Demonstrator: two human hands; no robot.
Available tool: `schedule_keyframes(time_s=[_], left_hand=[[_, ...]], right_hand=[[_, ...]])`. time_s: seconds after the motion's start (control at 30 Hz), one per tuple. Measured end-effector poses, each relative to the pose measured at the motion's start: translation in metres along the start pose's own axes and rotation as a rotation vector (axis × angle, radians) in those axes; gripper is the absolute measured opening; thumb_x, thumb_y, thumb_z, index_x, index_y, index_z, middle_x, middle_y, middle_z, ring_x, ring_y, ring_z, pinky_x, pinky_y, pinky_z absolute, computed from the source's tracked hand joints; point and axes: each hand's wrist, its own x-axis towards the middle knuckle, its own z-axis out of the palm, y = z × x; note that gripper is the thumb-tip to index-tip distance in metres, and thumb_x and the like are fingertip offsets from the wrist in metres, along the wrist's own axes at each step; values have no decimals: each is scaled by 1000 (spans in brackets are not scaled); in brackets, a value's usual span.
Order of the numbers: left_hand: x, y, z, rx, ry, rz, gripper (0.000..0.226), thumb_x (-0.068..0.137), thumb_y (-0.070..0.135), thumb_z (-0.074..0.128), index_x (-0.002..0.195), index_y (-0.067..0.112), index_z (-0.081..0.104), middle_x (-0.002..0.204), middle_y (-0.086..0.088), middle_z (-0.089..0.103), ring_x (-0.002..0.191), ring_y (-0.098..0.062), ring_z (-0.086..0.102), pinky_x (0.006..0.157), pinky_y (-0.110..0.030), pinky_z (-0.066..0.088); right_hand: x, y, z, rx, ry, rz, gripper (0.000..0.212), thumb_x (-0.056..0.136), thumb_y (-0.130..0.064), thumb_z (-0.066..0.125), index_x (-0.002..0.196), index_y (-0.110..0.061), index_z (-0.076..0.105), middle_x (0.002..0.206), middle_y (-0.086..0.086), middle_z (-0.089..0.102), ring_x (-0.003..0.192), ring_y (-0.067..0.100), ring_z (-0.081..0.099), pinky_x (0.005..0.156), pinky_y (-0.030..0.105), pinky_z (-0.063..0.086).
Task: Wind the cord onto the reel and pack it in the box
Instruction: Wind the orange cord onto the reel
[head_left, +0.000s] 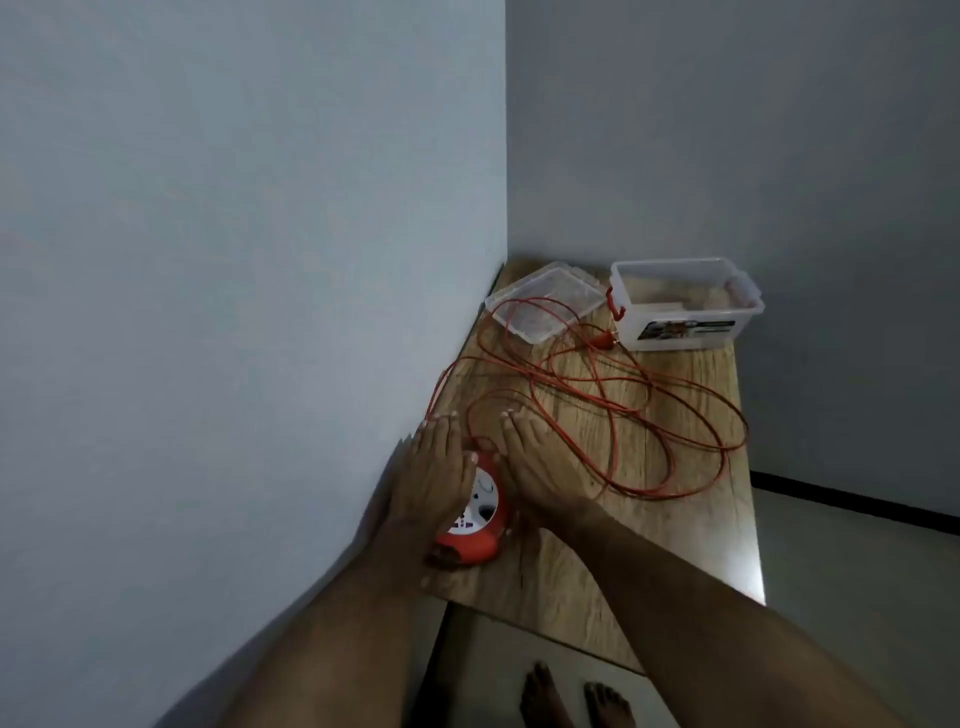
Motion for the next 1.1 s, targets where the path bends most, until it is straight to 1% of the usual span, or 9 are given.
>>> schedule_keyframes(time_s=[0.1, 0.2, 0.27, 0.37, 0.5, 0.7, 0.83, 0.97, 1.1], left_hand=[[-18, -2, 19, 0, -90, 43, 53, 96, 36, 57, 129, -4, 62, 130, -26, 63, 119, -42, 62, 103, -51, 50], [-33, 0, 27, -64, -171, 70, 60, 84, 41, 71, 129, 1, 63, 126, -22, 67, 112, -38, 67, 103, -48, 47], [-29, 3, 25, -221, -140, -61, 66, 85, 47, 62, 130, -1, 61, 124, -21, 67, 110, -37, 68, 101, -47, 49], [-25, 6, 23, -333, -137, -173, 73, 98, 58, 34, 147, 5, 43, 146, -16, 52, 131, -34, 54, 115, -43, 36], [-22, 5, 28, -376, -280, -291, 83, 95, 62, 44, 157, 16, 15, 162, -6, 28, 146, -24, 32, 123, -35, 18], [-14, 10, 25, -342, -203, -356, 79, 95, 63, 42, 155, 16, 20, 158, -6, 34, 141, -23, 38, 120, -36, 23], [-5, 12, 25, -451, -210, -402, 85, 92, 60, 53, 155, 14, 21, 158, -9, 33, 143, -27, 37, 121, -39, 22], [19, 18, 9, -399, -131, -373, 84, 92, 63, 50, 155, 15, 22, 157, -7, 36, 141, -25, 39, 120, -39, 25], [55, 18, -14, -353, -47, -301, 80, 91, 65, 43, 153, 16, 28, 151, -6, 42, 135, -24, 45, 114, -40, 37]], right_hand=[[-11, -6, 14, 120, -60, 13, 65, 99, -31, 28, 150, 8, 37, 147, 25, 48, 131, 38, 49, 109, 49, 44], [-23, -12, 18, 165, -95, 5, 61, 98, -30, 31, 140, 10, 49, 131, 25, 58, 112, 37, 58, 98, 51, 50], [-26, -13, 17, 151, -73, -27, 60, 97, -31, 33, 135, 12, 53, 127, 27, 61, 108, 39, 61, 94, 53, 51], [-25, -13, 16, 216, -39, -26, 61, 97, -39, 38, 136, 6, 53, 125, 21, 61, 105, 34, 60, 92, 50, 51], [-25, -15, 12, 304, -49, 3, 71, 95, -53, 40, 146, -4, 42, 131, 12, 55, 107, 26, 58, 90, 41, 50], [-18, -16, 16, 364, -57, 23, 89, 77, -58, 47, 151, -10, 36, 126, 9, 53, 96, 24, 62, 71, 25, 40], [-11, -12, 8, 409, -22, 31, 82, 78, -40, 69, 148, -8, 40, 130, 10, 51, 101, 25, 62, 73, 22, 43], [-1, -1, -9, 441, 28, 56, 84, 72, -39, 72, 146, -11, 41, 131, 6, 51, 107, 25, 62, 78, 27, 54], [10, 11, -36, 484, 123, 71, 85, 77, -31, 76, 151, -12, 37, 143, 6, 46, 124, 21, 52, 94, 22, 43]])
